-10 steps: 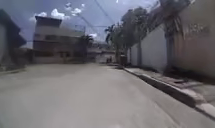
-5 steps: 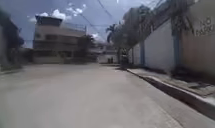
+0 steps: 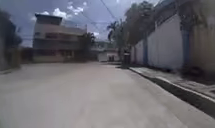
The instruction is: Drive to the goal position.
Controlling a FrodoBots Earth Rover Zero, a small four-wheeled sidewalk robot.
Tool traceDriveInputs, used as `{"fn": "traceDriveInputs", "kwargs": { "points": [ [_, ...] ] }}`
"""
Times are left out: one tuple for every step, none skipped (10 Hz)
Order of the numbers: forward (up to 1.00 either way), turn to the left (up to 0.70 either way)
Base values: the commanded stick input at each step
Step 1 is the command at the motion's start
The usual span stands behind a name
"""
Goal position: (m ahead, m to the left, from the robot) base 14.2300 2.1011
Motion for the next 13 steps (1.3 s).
{"fn": "traceDriveInputs", "kwargs": {
  "points": [
    [0.85, 0.00],
    [0.85, 0.00],
    [0.85, 0.00],
    [0.85, 0.00],
    [0.85, 0.00],
    [0.85, 0.00],
    [0.85, 0.00],
    [0.85, 0.00],
    [0.85, -0.11],
    [0.85, -0.34],
    [0.85, -0.34],
    [0.85, -0.34],
    [0.85, -0.34]
  ]
}}
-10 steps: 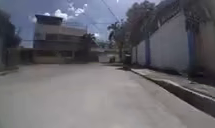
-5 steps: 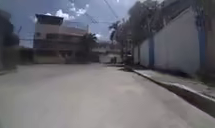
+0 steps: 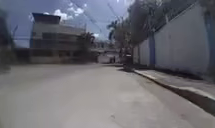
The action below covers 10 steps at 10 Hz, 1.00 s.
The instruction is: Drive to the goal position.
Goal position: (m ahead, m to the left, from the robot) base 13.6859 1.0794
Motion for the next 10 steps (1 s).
{"fn": "traceDriveInputs", "kwargs": {
  "points": [
    [0.85, -0.22],
    [0.85, -0.01],
    [0.85, 0.00],
    [0.85, 0.00],
    [0.85, 0.00],
    [0.85, 0.00],
    [0.85, 0.00],
    [0.85, 0.00],
    [0.85, 0.00],
    [0.85, 0.00]
  ]
}}
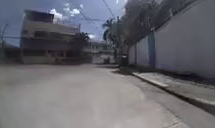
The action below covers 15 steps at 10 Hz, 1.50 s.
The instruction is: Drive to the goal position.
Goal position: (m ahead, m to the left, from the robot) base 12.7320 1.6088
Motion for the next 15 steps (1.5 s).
{"fn": "traceDriveInputs", "kwargs": {
  "points": [
    [0.85, 0.00],
    [0.85, 0.00],
    [0.85, 0.00],
    [0.85, 0.00],
    [0.85, 0.00],
    [0.85, 0.00],
    [0.85, 0.00],
    [0.85, 0.00],
    [0.85, 0.00],
    [0.85, 0.00],
    [0.85, 0.00],
    [0.85, 0.00],
    [0.85, 0.00],
    [0.85, 0.00],
    [0.85, 0.00]
  ]
}}
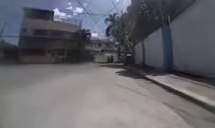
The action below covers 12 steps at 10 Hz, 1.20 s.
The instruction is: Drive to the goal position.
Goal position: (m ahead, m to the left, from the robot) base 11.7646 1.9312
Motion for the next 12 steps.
{"fn": "traceDriveInputs", "kwargs": {
  "points": [
    [0.85, 0.00],
    [0.85, 0.00],
    [0.85, 0.00],
    [0.85, 0.00],
    [0.85, 0.00],
    [0.85, 0.00],
    [0.85, 0.00],
    [0.85, 0.00],
    [0.85, 0.00],
    [0.85, 0.00],
    [0.85, 0.00],
    [0.85, 0.00]
  ]
}}
